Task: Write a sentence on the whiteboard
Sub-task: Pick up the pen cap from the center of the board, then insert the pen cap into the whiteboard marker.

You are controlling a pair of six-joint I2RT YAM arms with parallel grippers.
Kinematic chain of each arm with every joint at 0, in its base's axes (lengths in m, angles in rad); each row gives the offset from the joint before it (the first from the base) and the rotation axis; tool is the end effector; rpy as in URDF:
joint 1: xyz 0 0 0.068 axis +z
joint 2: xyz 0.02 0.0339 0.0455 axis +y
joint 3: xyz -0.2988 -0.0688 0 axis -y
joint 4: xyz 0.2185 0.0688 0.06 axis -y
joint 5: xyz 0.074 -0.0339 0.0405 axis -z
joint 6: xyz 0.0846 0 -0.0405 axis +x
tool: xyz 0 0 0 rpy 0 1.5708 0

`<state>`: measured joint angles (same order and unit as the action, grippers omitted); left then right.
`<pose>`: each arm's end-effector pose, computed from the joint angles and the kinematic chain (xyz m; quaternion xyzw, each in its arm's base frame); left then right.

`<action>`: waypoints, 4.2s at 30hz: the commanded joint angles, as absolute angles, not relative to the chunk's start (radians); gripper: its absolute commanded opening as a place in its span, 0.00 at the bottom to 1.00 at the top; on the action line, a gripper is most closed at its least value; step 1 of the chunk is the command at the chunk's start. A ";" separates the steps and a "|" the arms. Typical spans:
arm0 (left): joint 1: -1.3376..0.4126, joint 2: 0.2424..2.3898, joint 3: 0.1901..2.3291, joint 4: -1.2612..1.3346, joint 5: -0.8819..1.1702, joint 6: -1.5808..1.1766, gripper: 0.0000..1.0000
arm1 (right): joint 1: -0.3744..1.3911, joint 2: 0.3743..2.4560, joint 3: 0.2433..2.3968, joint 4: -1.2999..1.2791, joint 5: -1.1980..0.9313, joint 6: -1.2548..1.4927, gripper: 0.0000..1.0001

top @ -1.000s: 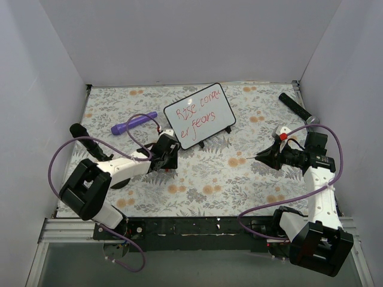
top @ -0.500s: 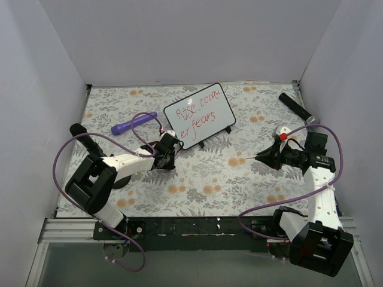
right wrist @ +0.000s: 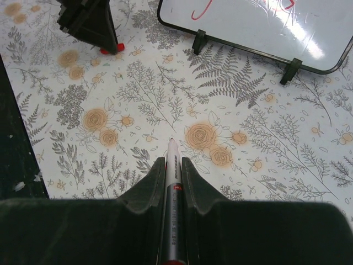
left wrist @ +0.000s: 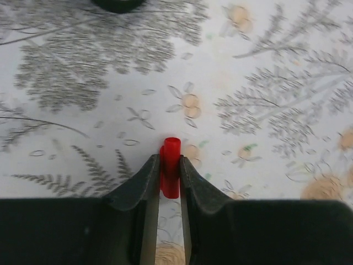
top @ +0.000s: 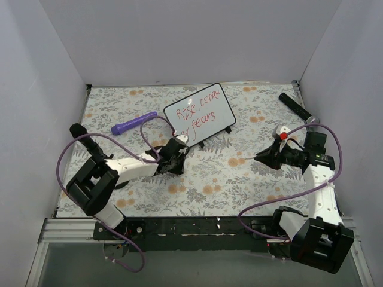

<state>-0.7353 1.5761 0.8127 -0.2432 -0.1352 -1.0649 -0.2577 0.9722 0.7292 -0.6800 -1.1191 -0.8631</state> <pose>0.2341 -0.1964 0.1712 -0.1758 0.9422 -0.1773 0.2234 0.1597 0.0366 0.2776 -0.4008 0.7165 0.2829 0.4959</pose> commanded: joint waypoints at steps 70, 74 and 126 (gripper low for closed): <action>-1.108 1.724 0.621 0.684 0.040 -0.744 0.00 | 0.146 1.410 0.638 -0.278 -1.083 -0.466 0.01; -1.108 1.724 0.621 0.686 0.037 -0.744 0.00 | 0.149 1.422 0.638 -0.281 -1.091 -0.465 0.01; -1.109 1.736 0.704 0.779 0.014 -0.706 0.00 | 0.176 1.468 0.663 -0.333 -1.149 -0.492 0.01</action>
<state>-1.1038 1.7470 0.6491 0.7033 0.0418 -0.7361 0.1638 1.4509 0.6331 -0.2890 -1.0950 -0.4751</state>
